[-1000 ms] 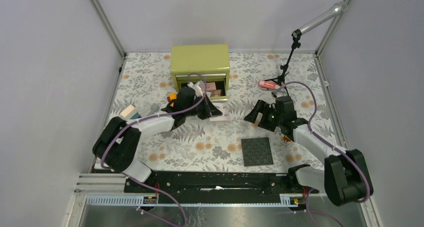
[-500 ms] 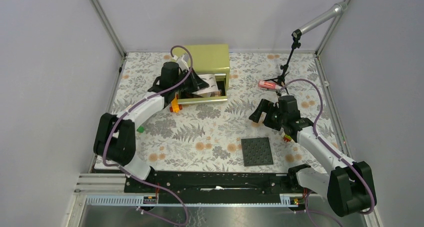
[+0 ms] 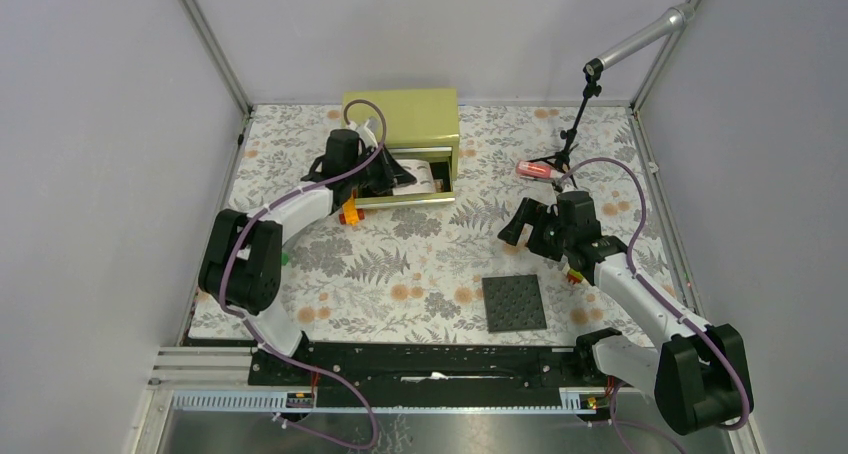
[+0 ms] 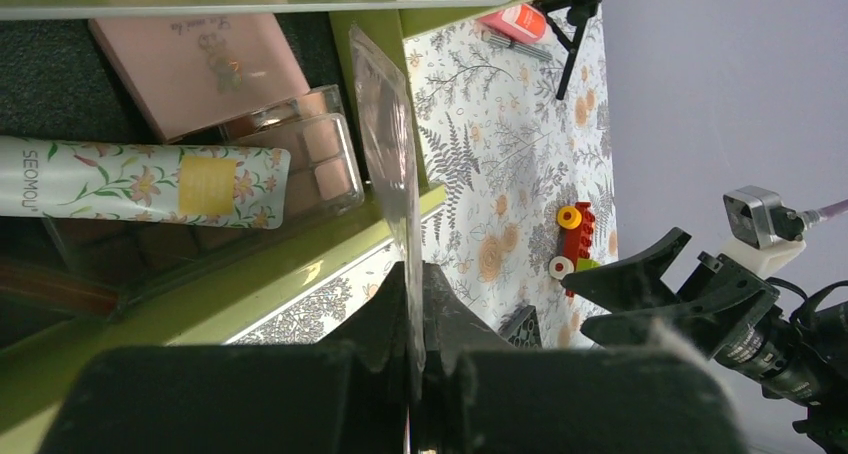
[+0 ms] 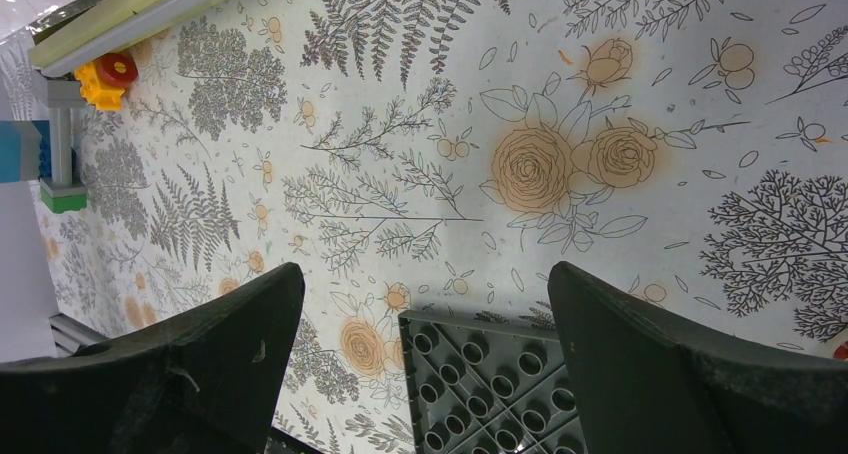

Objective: Organize the makeup
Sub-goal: Place the makeup in the drawer.

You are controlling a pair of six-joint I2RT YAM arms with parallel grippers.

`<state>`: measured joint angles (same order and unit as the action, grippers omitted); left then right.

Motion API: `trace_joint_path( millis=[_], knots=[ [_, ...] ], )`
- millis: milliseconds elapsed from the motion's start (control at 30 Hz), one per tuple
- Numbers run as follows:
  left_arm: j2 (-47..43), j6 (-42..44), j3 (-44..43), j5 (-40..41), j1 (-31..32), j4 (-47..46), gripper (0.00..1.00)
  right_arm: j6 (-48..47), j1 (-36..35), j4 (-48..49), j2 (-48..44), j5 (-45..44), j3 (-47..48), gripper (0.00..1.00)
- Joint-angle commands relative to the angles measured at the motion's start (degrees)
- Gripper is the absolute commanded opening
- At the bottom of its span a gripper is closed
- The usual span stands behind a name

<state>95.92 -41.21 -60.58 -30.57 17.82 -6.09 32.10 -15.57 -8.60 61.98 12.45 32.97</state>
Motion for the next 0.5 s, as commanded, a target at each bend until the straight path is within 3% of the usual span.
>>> trace_joint_path(
  millis=[0, 133, 333, 400, 467],
  knots=[
    [1.6, -0.25, -0.74, -1.4, -0.68, -1.87, 0.0, -1.01, 0.36, -0.61, -1.4, -1.81, 0.42, 1.0],
    [1.92, 1.32, -1.58, 1.57, -0.86, 1.33, 0.0, -1.01, 0.36, -0.6, -1.33, -1.86, 0.31, 1.0],
    [0.86, 3.26, -2.47, 6.52, -1.07, 3.85, 0.11, -0.99, 0.37, -0.59, -1.09, -1.81, 0.28, 1.0],
    [1.04, 3.69, -2.97, 7.1, -1.04, 4.1, 0.19, -1.04, 0.32, -0.62, -1.15, -1.8, 0.31, 1.0],
    [1.48, 3.89, -3.56, 7.49, -1.04, 4.59, 0.34, -1.0, 0.35, -0.56, -1.15, -1.56, 0.28, 1.0]
  ],
)
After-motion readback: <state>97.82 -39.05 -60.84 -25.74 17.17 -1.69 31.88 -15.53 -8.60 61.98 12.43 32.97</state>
